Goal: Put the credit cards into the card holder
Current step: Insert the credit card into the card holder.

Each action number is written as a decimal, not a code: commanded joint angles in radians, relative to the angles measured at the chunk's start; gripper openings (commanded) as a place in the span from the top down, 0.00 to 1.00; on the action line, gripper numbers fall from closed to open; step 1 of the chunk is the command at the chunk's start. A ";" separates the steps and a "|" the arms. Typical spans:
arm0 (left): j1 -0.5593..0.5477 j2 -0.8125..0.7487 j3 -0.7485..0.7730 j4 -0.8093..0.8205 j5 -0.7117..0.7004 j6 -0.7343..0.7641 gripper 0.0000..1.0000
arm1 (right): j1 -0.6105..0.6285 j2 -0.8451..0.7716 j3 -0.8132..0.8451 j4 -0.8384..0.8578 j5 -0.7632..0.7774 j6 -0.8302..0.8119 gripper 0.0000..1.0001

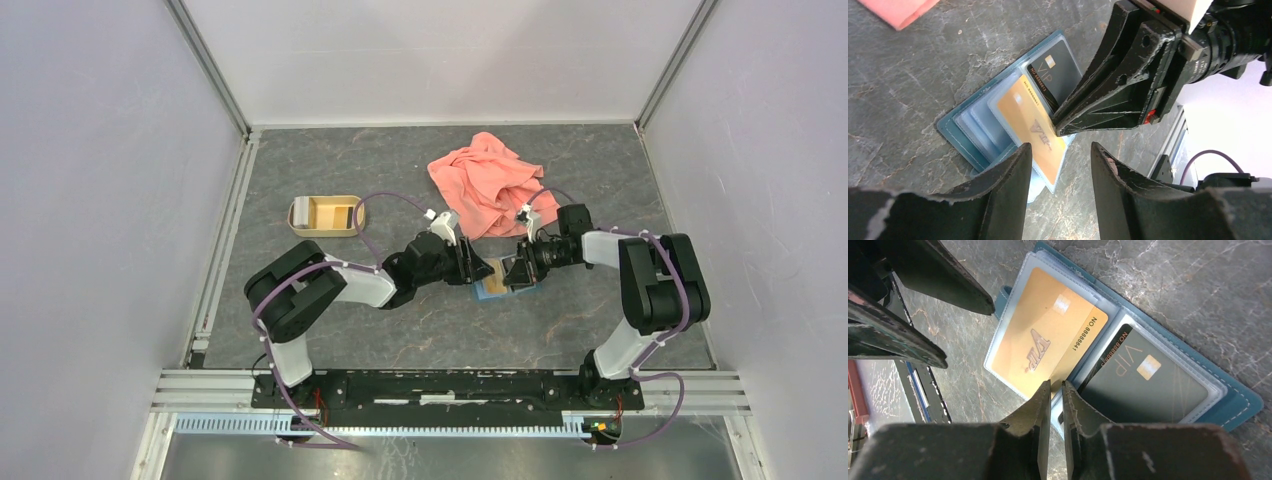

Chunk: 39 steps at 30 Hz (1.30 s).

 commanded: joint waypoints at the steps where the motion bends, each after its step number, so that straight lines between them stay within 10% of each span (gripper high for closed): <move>1: 0.003 0.005 0.003 -0.027 -0.020 0.048 0.46 | 0.008 0.018 0.029 0.008 -0.006 -0.003 0.80; 30: 0.000 -0.042 -0.035 -0.066 -0.033 0.031 0.44 | -0.028 -0.006 0.037 -0.012 -0.154 -0.050 0.67; 39: -0.008 -0.008 -0.032 -0.040 -0.025 0.001 0.46 | -0.013 -0.021 0.011 0.052 0.015 0.017 0.94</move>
